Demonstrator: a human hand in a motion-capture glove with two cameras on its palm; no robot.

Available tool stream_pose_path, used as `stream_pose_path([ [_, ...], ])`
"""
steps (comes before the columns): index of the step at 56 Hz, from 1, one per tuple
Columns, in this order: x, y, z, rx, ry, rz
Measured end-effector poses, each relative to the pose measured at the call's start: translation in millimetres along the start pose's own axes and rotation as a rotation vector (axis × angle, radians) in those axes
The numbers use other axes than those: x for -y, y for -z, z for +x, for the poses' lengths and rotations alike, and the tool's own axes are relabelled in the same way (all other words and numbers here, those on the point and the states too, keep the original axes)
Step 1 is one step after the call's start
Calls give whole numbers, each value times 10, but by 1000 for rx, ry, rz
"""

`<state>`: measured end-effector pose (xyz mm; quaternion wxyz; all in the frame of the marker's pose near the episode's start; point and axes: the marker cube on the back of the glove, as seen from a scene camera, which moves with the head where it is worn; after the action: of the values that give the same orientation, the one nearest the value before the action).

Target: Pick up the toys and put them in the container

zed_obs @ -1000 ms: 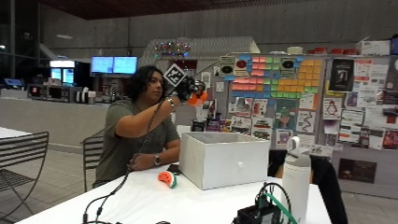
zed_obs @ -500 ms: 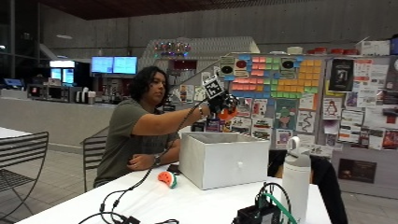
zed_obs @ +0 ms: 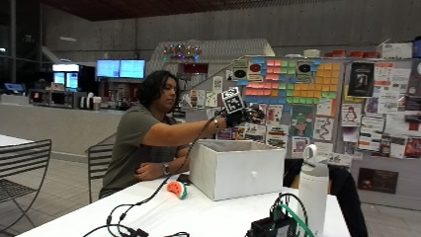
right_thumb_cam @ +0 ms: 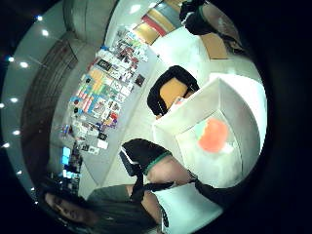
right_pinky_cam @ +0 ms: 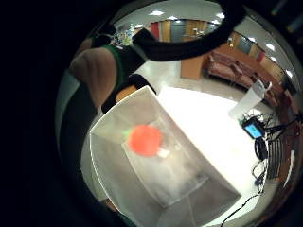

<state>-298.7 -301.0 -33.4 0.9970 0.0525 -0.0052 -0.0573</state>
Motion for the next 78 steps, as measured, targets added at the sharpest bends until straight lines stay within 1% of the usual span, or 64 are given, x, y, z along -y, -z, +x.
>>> stream_pose_path([
  [3,-82,89,-72,91,-15,3],
  [7,-283,249,45,65,4,-2],
  [11,-572,459,211,92,2,-22],
  [18,-1348,672,675,-81,85,-133],
  [23,-1919,728,620,39,-17,-178],
  [28,-2331,693,778,11,-91,-192],
  [36,-2955,542,1345,4,-239,-173],
  [42,-3303,296,1636,34,-280,-176],
  [46,-3484,67,1817,81,-247,-218],
  [51,-3657,-235,1927,120,-150,-288],
  [55,-3736,-427,2025,130,-89,-306],
  [60,-3791,-634,2139,102,-23,-305],
  [68,-3842,-912,2205,25,54,-361],
  [73,-3858,-1031,2206,-16,105,-324],
  [78,-3832,-1071,2235,11,92,-249],
])
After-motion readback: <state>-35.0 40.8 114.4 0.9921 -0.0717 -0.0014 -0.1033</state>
